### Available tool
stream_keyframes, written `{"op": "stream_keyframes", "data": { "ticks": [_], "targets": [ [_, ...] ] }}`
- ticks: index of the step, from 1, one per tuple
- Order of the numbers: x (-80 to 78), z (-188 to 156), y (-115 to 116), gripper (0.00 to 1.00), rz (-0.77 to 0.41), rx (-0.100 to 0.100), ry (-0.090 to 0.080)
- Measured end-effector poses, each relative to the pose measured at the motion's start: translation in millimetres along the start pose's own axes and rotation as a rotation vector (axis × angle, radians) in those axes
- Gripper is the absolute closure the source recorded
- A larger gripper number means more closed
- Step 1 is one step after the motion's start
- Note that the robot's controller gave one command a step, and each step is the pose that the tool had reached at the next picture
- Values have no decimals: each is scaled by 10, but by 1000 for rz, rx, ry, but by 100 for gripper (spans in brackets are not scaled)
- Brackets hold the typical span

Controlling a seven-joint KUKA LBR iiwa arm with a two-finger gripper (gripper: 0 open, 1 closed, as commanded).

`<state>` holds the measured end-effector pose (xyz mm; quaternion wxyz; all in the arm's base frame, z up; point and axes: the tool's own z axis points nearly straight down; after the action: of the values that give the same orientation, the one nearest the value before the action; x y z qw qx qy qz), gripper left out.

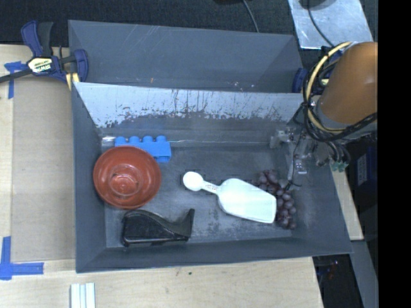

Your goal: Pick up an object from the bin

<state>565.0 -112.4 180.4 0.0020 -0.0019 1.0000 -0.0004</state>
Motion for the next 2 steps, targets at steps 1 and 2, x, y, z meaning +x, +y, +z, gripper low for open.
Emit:
{"op": "stream_keyframes", "data": {
  "ticks": [1,2],
  "targets": [
    [0,0,0,0,0,0,0],
    [-76,671,779,0,-92,-4,1]
  ]
}}
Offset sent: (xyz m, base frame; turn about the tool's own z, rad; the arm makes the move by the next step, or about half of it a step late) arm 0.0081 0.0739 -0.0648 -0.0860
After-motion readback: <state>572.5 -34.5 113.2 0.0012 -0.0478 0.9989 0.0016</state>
